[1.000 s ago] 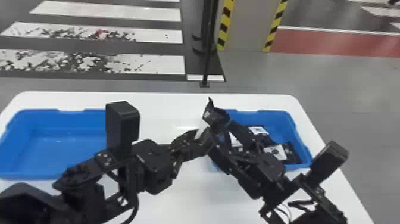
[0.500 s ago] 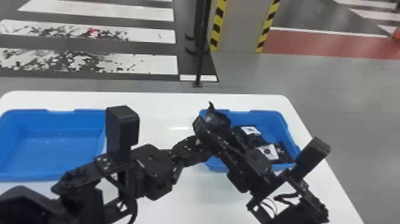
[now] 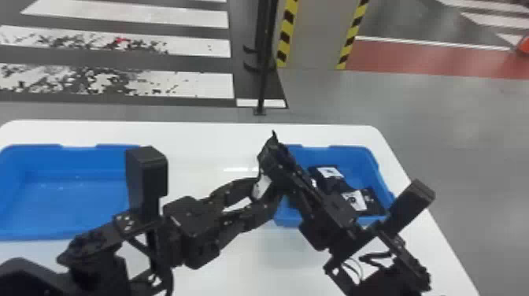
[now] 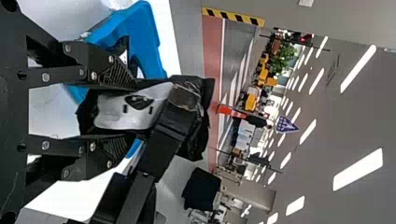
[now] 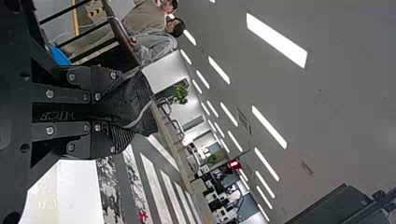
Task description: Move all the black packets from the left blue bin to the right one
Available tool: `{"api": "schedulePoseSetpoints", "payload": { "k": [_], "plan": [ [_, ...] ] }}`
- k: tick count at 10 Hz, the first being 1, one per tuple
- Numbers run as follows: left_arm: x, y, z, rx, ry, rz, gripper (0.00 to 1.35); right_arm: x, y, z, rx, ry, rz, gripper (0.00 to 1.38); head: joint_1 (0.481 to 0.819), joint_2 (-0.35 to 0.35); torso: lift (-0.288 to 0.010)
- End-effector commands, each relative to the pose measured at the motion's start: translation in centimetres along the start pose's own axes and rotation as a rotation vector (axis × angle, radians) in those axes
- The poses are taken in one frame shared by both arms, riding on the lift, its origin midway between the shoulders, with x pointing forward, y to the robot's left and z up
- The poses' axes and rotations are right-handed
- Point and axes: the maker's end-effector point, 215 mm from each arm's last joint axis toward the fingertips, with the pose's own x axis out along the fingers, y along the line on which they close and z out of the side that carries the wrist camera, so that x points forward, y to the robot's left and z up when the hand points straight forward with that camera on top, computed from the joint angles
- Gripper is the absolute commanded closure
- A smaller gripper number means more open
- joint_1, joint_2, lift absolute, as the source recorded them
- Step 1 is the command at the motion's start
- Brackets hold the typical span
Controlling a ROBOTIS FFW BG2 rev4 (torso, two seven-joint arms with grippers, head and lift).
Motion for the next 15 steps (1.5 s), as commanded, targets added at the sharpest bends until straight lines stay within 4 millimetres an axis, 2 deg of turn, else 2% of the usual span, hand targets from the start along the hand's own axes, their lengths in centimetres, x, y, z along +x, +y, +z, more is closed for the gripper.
{"api": "schedulePoseSetpoints", "payload": {
  "k": [1,3,4,6,8,9,10,12,13,14,15],
  "plan": [
    [-1.4,1.2,-0.3,-0.030,-0.019,0.027,0.08,0.4,-1.6,0.3,-0.016,0.003,-0.011,1.28,0.695,-0.147,-0.140],
    [-3.7,1.2,0.0,-0.054,-0.054,0.047,0.17,1.0,-5.7,0.4,-0.047,0.039,-0.054,1.28,0.695,-0.134,-0.140],
    [-5.0,1.1,0.3,-0.064,-0.069,0.062,0.17,0.9,-9.0,0.0,-0.069,0.063,-0.098,1.28,0.695,-0.133,-0.140],
    [-6.7,1.9,0.8,-0.082,-0.108,0.101,0.17,-0.5,-16.2,-0.4,-0.162,0.126,-0.219,1.28,0.695,-0.149,-0.140],
    [-7.7,2.9,1.1,-0.093,-0.130,0.131,0.17,-2.7,-22.5,-1.3,-0.224,0.192,-0.338,1.28,0.695,-0.182,-0.140],
    [-8.4,3.8,1.5,-0.090,-0.149,0.158,0.17,-3.8,-24.8,-2.4,-0.229,0.228,-0.383,1.26,0.695,-0.207,-0.140],
    [-9.8,5.4,1.5,-0.089,-0.164,0.205,0.17,-4.1,-26.2,-3.3,-0.233,0.255,-0.408,1.09,0.695,-0.221,-0.140],
    [-13.2,8.4,2.2,-0.062,-0.215,0.302,0.17,-4.4,-26.7,-3.6,-0.251,0.268,-0.427,0.37,0.695,-0.205,-0.140],
    [-14.3,9.2,2.6,-0.047,-0.235,0.332,0.17,-4.6,-26.2,-3.0,-0.273,0.251,-0.423,0.17,0.695,-0.178,-0.140],
    [-15.3,9.9,3.4,-0.021,-0.260,0.355,0.17,-5.3,-24.4,-1.8,-0.318,0.231,-0.423,0.08,0.695,-0.155,-0.140],
    [-16.4,10.3,3.8,-0.006,-0.282,0.379,0.18,-6.6,-21.9,-1.0,-0.355,0.214,-0.434,0.11,0.695,-0.145,-0.140]
  ]
}}
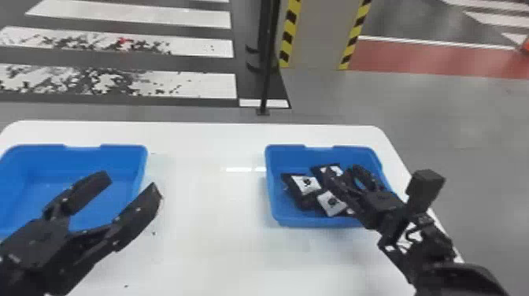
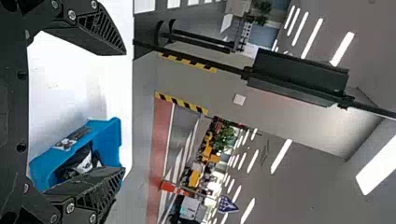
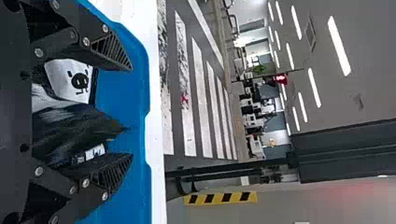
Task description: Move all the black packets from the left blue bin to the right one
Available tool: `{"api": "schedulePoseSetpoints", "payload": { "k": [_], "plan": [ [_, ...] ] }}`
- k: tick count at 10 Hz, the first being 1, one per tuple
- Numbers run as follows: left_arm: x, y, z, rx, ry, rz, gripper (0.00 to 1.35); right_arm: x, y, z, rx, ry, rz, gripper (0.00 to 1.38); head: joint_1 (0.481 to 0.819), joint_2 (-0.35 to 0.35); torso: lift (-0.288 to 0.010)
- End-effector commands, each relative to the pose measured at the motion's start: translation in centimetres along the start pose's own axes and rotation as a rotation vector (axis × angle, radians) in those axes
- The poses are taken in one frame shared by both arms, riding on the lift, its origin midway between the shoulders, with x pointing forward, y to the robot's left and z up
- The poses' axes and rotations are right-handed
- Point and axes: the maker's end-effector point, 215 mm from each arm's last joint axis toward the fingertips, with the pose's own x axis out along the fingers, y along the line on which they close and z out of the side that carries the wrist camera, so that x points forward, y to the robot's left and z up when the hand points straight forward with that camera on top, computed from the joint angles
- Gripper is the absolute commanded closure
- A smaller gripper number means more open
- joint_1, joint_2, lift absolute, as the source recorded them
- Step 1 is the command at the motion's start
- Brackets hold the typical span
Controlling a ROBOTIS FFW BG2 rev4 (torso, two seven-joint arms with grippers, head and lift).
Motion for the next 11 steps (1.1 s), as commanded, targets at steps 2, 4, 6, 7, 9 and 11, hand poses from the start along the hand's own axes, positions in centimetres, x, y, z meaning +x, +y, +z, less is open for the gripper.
{"api": "schedulePoseSetpoints", "payload": {
  "k": [2,4,6,7,9,11],
  "plan": [
    [-2.9,2.7,-0.3,0.030,-0.011,0.091,0.18,-6.0,4.4,1.9,-0.044,-0.044,0.006,0.11,0.695,-0.110,-0.140],
    [-5.6,4.1,-1.0,0.078,-0.002,0.163,0.18,-10.6,7.4,4.0,-0.063,-0.089,0.002,0.11,0.695,-0.045,-0.140],
    [-8.2,5.8,-1.3,0.152,0.013,0.236,0.18,-15.2,8.9,6.6,-0.094,-0.163,-0.028,0.11,0.695,-0.003,-0.140],
    [-9.3,6.5,-1.2,0.186,0.019,0.259,0.18,-17.2,9.5,7.3,-0.097,-0.173,-0.048,0.11,0.695,0.019,-0.140],
    [-10.9,6.8,-1.3,0.216,0.035,0.295,0.18,-19.0,10.5,7.8,-0.092,-0.159,-0.045,0.11,0.695,0.053,-0.140],
    [-11.4,6.9,-1.0,0.234,0.044,0.312,0.18,-19.5,10.7,8.0,-0.100,-0.156,-0.044,0.11,0.695,0.092,-0.140]
  ]
}}
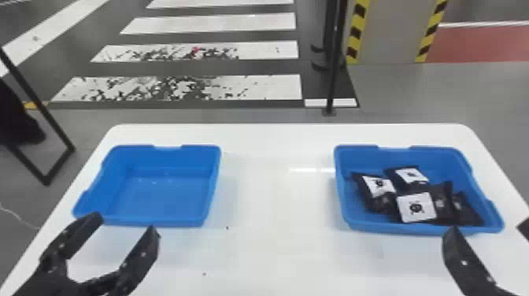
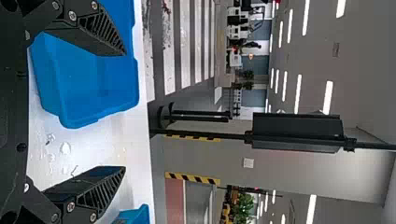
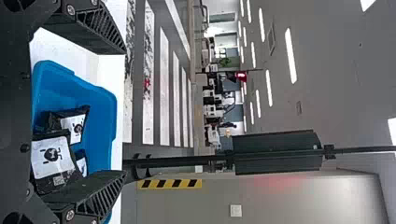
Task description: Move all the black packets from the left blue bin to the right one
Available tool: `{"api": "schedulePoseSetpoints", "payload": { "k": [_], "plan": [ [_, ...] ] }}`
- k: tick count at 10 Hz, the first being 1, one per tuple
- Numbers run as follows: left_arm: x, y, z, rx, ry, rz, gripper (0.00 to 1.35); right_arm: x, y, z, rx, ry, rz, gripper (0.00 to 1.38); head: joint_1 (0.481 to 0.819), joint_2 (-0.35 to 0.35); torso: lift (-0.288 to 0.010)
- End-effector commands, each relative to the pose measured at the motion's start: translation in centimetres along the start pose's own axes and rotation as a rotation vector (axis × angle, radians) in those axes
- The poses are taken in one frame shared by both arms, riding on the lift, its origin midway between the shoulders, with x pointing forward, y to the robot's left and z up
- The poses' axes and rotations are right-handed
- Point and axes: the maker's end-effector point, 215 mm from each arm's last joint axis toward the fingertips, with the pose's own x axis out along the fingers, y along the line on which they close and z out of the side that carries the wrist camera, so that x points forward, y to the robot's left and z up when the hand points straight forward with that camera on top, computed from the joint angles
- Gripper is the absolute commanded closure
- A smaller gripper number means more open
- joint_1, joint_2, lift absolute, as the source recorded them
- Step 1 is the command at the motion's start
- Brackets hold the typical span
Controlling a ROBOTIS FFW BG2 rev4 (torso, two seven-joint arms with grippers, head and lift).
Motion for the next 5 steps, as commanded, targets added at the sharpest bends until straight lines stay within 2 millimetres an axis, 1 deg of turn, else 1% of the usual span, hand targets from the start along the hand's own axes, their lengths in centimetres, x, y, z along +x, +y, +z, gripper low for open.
{"api": "schedulePoseSetpoints", "payload": {
  "k": [1,5],
  "plan": [
    [-0.04,-0.04,-0.18,-0.002,0.007,0.002,0.18,-0.10,0.05,-0.01,-0.001,0.002,0.001,0.11,0.695,0.095,-0.140],
    [0.04,-0.05,-0.85,-0.016,0.028,0.003,0.18,0.05,0.34,-0.46,0.009,0.010,0.009,0.12,0.695,0.097,-0.140]
  ]
}}
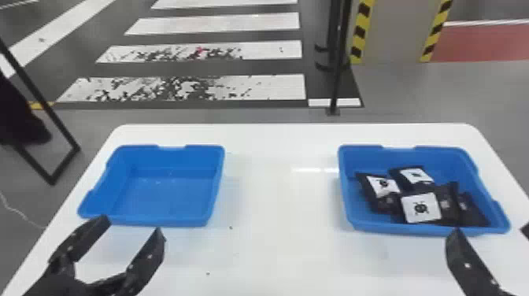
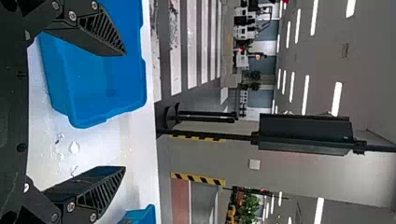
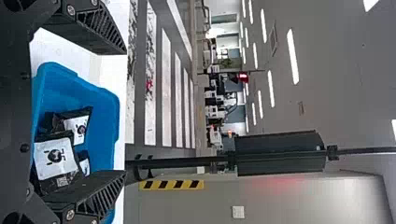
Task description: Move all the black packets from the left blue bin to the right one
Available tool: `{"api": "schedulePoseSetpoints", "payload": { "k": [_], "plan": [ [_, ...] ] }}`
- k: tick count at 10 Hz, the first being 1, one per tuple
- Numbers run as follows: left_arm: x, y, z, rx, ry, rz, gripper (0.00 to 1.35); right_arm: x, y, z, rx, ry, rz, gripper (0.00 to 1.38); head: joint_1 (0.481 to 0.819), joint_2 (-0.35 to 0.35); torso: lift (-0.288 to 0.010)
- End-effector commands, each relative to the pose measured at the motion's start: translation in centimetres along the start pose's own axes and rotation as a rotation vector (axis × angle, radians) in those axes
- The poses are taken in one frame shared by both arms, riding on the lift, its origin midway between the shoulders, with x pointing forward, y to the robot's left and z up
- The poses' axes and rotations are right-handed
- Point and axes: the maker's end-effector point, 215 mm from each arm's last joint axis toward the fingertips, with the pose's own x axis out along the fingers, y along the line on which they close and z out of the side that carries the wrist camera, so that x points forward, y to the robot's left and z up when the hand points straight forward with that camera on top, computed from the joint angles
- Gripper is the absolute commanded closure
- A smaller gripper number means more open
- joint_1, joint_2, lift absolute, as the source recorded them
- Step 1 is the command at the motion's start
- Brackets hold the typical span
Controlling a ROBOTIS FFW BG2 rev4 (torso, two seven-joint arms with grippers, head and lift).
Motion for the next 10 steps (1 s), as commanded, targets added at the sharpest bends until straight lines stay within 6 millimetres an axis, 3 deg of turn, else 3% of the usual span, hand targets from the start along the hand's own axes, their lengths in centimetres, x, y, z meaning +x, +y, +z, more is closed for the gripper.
{"api": "schedulePoseSetpoints", "payload": {
  "k": [1,10],
  "plan": [
    [0.06,-0.03,0.00,-0.003,-0.001,0.001,0.18,0.11,0.24,-0.09,0.005,0.002,0.007,0.12,0.695,0.099,-0.140],
    [-0.17,0.05,-0.39,-0.013,0.010,0.002,0.18,0.23,0.56,-1.04,0.039,0.020,0.015,0.12,0.695,0.112,-0.140]
  ]
}}
